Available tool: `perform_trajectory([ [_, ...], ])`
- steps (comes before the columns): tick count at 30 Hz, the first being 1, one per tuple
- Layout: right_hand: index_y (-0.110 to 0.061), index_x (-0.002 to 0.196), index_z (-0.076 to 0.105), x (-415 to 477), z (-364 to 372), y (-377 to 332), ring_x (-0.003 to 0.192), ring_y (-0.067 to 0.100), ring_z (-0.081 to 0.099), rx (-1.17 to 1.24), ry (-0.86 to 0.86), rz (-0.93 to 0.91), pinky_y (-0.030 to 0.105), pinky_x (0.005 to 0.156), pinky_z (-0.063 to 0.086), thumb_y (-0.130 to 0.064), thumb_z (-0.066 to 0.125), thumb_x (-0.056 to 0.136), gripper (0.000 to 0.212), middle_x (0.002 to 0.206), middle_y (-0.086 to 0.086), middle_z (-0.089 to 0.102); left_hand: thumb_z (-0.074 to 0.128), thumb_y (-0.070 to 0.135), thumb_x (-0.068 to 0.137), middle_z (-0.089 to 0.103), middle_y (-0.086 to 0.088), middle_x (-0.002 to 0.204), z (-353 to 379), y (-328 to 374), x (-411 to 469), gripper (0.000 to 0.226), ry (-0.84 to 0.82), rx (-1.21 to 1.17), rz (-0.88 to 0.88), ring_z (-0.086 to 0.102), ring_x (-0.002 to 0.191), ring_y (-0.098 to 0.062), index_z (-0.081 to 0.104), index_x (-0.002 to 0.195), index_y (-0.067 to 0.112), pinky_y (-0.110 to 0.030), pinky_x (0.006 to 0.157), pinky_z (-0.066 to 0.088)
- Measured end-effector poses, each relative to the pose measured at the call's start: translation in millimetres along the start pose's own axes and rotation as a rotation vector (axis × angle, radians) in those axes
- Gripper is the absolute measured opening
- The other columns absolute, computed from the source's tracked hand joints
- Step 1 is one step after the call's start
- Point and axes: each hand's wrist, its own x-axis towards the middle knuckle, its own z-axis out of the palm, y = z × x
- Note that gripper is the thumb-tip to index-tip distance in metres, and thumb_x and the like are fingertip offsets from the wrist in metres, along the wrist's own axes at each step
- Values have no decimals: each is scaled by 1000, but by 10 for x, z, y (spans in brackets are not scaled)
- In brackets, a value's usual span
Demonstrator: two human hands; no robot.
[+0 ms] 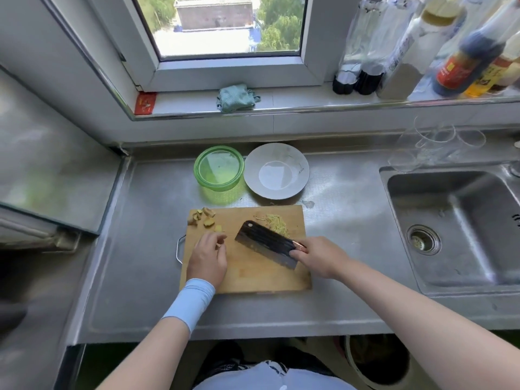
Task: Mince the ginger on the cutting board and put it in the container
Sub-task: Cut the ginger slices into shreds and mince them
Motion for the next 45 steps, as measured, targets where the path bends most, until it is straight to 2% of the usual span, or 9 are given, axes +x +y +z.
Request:
perform_trajectory([
  [4, -32, 81, 59, 55, -53, -45, 84, 21, 59, 41, 81, 76, 34, 68, 46, -42, 51, 96, 19, 81, -8, 62, 60, -2, 88, 63, -3, 102, 33, -5, 10, 21, -48, 24, -27, 58, 99, -23, 67, 104, 10, -29, 88, 44],
  [10, -27, 91, 62, -36, 428, -386, 86, 22, 60, 185, 99, 103, 35, 72, 48, -45, 50, 97, 23, 90, -4, 66, 65, -7, 78, 65, -7, 104, -25, -167, 155, 33, -52, 154, 35, 56, 104, -33, 71, 104, 12, -38, 97, 45],
  [13, -28, 99, 64, -40, 533, -438, 88, 23, 60, 229, 187, 187, 36, 76, 50, -45, 48, 98, 23, 93, -3, 68, 64, 3, 83, 60, -3, 126, -150, -250, 264, 38, -212, 262, 139, 50, 124, -30, 69, 119, 16, -47, 103, 45],
  [17, -28, 102, 65, -46, 465, -462, 92, 25, 61, 287, 320, 360, 39, 84, 52, -44, 48, 98, 24, 95, -1, 69, 46, 22, 98, 37, 9, 151, -269, -355, 411, 41, -442, 466, 223, 25, 143, -19, 53, 138, 27, -35, 114, 26],
  [24, -27, 99, 63, -52, 827, -1028, 90, 18, 61, 368, 265, 297, 34, 77, 48, -45, 49, 99, 23, 94, -5, 67, 61, 15, 91, 61, 1, 126, -277, -547, 501, 24, -312, 250, 216, 50, 123, -27, 73, 110, 23, -40, 101, 40],
  [31, -27, 102, 64, -60, 823, -1040, 98, 23, 59, 476, 410, 462, 33, 79, 43, -41, 48, 101, 21, 101, -4, 66, 61, 8, 86, 62, 0, 118, -316, -649, 611, 31, -318, 190, 265, 51, 117, -29, 72, 112, 20, -42, 98, 42],
  [34, -26, 81, 54, -44, 652, -1005, 67, 17, 53, 668, 429, 474, 31, 67, 40, -36, 50, 101, 23, 74, -4, 58, 65, -4, 75, 64, -2, 114, -268, -522, 632, 48, -318, 118, 354, 56, 109, -31, 71, 116, 21, -49, 93, 48],
  [38, -17, 84, 51, -92, 428, -942, 44, 18, 38, 894, 427, 508, 27, 46, 35, -32, 49, 98, 21, 65, 4, 47, 69, -6, 73, 66, -4, 115, -188, -236, 601, 52, -281, 45, 526, 58, 105, -29, 70, 118, 21, -43, 94, 44],
  [45, -14, 75, 46, -467, 166, -391, 55, 17, 44, 434, 345, 363, 27, 51, 34, -35, 56, 93, 29, 62, -2, 47, 61, -9, 72, 63, 4, 89, -10, -37, 528, 32, -253, -9, 577, 57, 81, -23, 68, 88, 18, -39, 69, 51],
])
